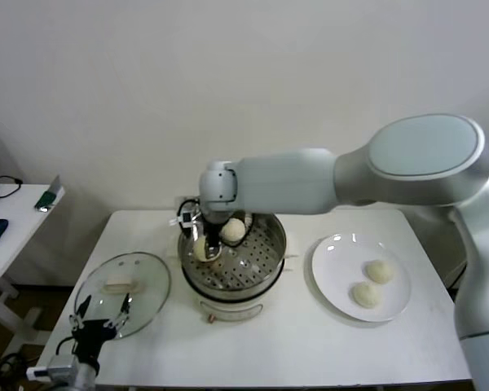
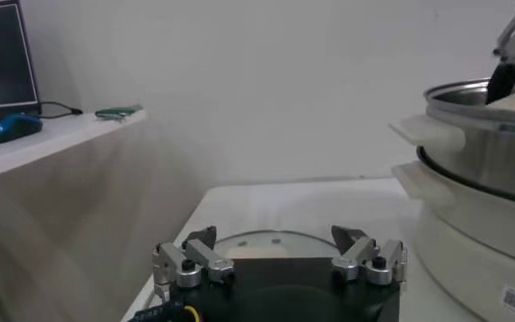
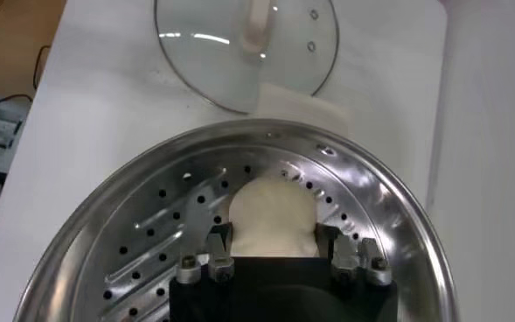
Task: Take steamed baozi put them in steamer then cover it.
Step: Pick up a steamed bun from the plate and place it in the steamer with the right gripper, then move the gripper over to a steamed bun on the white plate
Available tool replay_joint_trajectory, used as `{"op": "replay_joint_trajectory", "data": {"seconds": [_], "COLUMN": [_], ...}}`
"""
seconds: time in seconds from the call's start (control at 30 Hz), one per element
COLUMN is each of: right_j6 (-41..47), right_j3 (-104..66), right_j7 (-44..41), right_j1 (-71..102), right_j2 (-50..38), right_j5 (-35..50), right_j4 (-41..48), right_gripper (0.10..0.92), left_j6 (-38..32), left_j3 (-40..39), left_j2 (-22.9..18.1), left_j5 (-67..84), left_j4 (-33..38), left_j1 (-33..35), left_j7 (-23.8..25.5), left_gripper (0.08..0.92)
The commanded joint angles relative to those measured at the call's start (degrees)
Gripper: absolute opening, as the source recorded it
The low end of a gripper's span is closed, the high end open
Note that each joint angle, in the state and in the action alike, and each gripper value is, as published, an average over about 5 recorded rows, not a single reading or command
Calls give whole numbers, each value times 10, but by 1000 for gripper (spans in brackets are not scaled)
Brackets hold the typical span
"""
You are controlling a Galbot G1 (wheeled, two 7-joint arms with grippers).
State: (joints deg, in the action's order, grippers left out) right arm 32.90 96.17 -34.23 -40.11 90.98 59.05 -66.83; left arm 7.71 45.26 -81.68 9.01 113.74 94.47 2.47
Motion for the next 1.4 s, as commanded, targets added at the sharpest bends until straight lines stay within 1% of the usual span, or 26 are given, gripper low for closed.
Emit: {"op": "replay_joint_trajectory", "data": {"seconds": [0.03, 0.13, 0.23, 0.4, 0.47, 0.5, 0.67, 0.9, 1.0, 1.13, 1.23, 1.4], "right_j6": [2, 1, 0, -9, -20, -28, -73, -114, -129, -141, -144, -141], "right_j3": [6, 6, 5, 5, 9, 12, 34, 89, 115, 145, 171, 176], "right_j7": [5, 5, 6, -11, -30, -44, -111, -168, -186, -196, -194, -178], "right_j1": [34, 34, 31, 1, -24, -40, -113, -215, -242, -251, -244, -194], "right_j2": [35, 37, 37, 16, -7, -23, -118, -303, -366, -437, -481, -531], "right_j5": [-14, -17, -18, -23, -28, -31, -48, -81, -95, -135, -183, -244], "right_j4": [46, 46, 43, 24, 9, -1, -64, -155, -185, -216, -235, -244], "right_gripper": [626, 629, 657, 782, 805, 818, 822, 823, 823, 823, 823, 823], "left_j6": [0, 0, 0, 0, 1, 1, 3, 4, 5, 5, 6, 7], "left_j3": [0, 0, 0, 1, 2, 2, 0, -6, -7, -9, -9, -9], "left_j2": [0, 0, -1, -2, -3, -3, -5, -5, -4, -4, -5, -8], "left_j5": [0, 0, 0, 0, -1, -1, -3, -10, -11, -12, -12, -13], "left_j4": [0, 0, 1, 4, 5, 6, 8, 6, 3, 1, 1, 2], "left_j1": [0, 0, 0, 1, 1, 1, 1, -3, -5, -8, -9, -10], "left_j7": [0, 0, 0, 0, 0, 0, 0, 2, 2, 2, 2, 2], "left_gripper": [823, 823, 823, 823, 823, 823, 823, 823, 823, 823, 823, 823]}}
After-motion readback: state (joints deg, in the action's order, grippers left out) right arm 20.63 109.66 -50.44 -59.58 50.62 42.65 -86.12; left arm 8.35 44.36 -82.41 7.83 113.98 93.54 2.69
